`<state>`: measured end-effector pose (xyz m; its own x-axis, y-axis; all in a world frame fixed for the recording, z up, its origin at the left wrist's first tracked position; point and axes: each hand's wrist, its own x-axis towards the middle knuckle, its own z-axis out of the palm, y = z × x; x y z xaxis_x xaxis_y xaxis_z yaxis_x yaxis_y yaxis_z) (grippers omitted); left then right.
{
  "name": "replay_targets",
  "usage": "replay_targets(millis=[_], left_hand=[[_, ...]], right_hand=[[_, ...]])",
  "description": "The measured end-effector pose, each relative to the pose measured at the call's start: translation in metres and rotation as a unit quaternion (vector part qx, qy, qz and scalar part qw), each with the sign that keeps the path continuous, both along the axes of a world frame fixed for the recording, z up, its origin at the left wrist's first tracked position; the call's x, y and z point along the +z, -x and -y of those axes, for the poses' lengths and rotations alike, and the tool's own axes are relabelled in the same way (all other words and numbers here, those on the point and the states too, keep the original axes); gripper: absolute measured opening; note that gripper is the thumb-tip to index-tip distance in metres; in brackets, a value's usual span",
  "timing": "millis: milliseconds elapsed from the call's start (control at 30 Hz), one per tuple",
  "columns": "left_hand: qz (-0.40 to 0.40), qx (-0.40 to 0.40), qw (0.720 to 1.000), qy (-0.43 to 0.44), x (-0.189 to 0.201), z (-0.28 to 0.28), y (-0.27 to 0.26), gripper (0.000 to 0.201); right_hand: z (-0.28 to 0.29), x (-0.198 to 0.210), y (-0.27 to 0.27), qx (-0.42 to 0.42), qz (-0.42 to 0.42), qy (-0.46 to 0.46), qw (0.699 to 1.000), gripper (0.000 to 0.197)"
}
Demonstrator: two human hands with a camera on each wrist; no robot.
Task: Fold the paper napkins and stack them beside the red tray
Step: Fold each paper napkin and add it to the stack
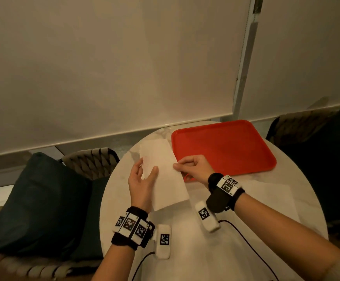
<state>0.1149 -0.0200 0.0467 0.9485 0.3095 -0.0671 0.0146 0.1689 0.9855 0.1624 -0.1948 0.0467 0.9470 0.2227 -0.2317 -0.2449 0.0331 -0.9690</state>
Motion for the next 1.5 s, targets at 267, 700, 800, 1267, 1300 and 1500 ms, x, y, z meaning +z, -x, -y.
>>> replay_targets(millis=[267,700,800,1267,1300,1500], left_hand=[[-0.047,-0.050,0.988,-0.137,-0.022,-0.030,-0.051,0.086],[-0.139,-0.126,0.895,-0.405,-0.090,-0.104,-0.188,0.048],[-0.137,-0.150,0.875,-0.440,-0.102,-0.103,-0.197,0.052],[-0.121,-0.138,0.767,-0.615,-0.076,-0.055,-0.133,0.040],[-0.101,-0.144,0.778,-0.603,-0.073,-0.048,-0.118,0.037],[-0.051,-0.288,0.783,-0.548,-0.092,-0.005,-0.028,0.032]], right_hand=[[-0.029,-0.020,-0.045,0.026,0.074,0.073,0.994,0.040],[-0.089,-0.106,-0.155,0.053,0.083,0.279,0.955,0.048],[-0.095,-0.126,-0.162,0.055,0.083,0.292,0.951,0.049],[-0.044,-0.079,-0.117,0.097,0.079,0.388,0.913,0.059],[-0.033,-0.074,-0.106,0.093,0.073,0.391,0.913,0.056],[0.029,-0.072,-0.029,0.107,0.020,0.430,0.896,0.048]])
